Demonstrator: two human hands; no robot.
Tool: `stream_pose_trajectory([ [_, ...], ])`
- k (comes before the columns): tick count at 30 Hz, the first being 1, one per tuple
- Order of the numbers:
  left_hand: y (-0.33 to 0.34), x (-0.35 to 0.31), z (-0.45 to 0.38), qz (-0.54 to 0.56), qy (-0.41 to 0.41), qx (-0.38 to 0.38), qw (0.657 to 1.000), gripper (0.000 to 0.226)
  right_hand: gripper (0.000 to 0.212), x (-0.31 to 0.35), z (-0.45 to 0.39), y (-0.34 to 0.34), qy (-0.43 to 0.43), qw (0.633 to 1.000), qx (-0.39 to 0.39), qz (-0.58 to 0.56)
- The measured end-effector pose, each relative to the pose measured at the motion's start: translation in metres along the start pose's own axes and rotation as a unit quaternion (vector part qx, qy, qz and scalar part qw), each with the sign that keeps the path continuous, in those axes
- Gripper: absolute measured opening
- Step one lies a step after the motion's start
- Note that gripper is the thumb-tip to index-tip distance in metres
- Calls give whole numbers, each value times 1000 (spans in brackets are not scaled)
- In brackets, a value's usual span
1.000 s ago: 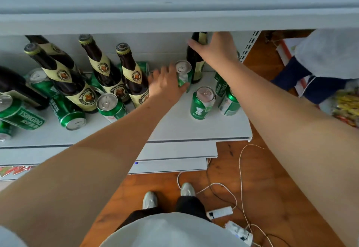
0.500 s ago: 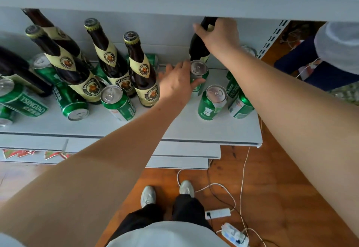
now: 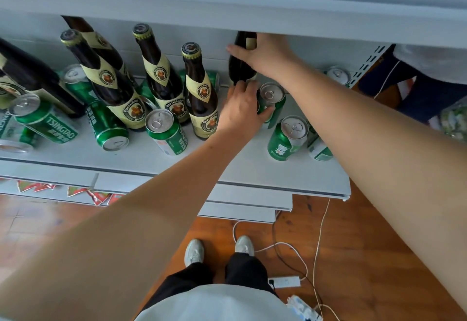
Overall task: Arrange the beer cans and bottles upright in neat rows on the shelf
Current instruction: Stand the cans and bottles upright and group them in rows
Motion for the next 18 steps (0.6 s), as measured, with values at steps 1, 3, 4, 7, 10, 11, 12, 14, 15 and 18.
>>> stream_pose_trajectory([
  [1,-2,0,2,9,-6,-7,1000,62,60,-1,2,-3,-1,1000,15,2],
  [3,-6,-1,7,21,-18,-11,1000,65,63,-6,10,-10,-9,1000,27,3],
  [4,-8,-2,10,26,-22,-9,999,66,63,-11,15,-13,-12,1000,23,11],
  [7,-11,-3,21,17,-33,8,999,62,61,-31,33,-22,2,997,30,72],
  [10,-8,-2,30,8,-78,28,997,73,66,-45,47,-18,4,984,103,145],
  [11,-7,-2,32,10,-88,34,995,76,66,-49,51,-15,-6,979,123,165],
  [12,-6,-2,34,13,-93,37,995,78,62,-52,53,-11,-16,976,131,176],
  [14,-6,-3,36,18,-95,33,995,77,56,-56,58,-5,-26,979,122,160],
  [15,-6,-3,36,21,-97,28,995,74,56,-58,59,-4,-26,983,112,144],
  [18,-8,-3,35,34,-94,20,995,68,58,-63,60,-3,-21,987,91,131],
])
Point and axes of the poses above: each hand's wrist, its own z-axis away from the middle knuckle, its own y-axis out of the palm, x = y × z, the point moved 1 cm from there along -z, towards the middle knuckle, and after that the axes turned 1 degree about x, right-handed, at the moved point
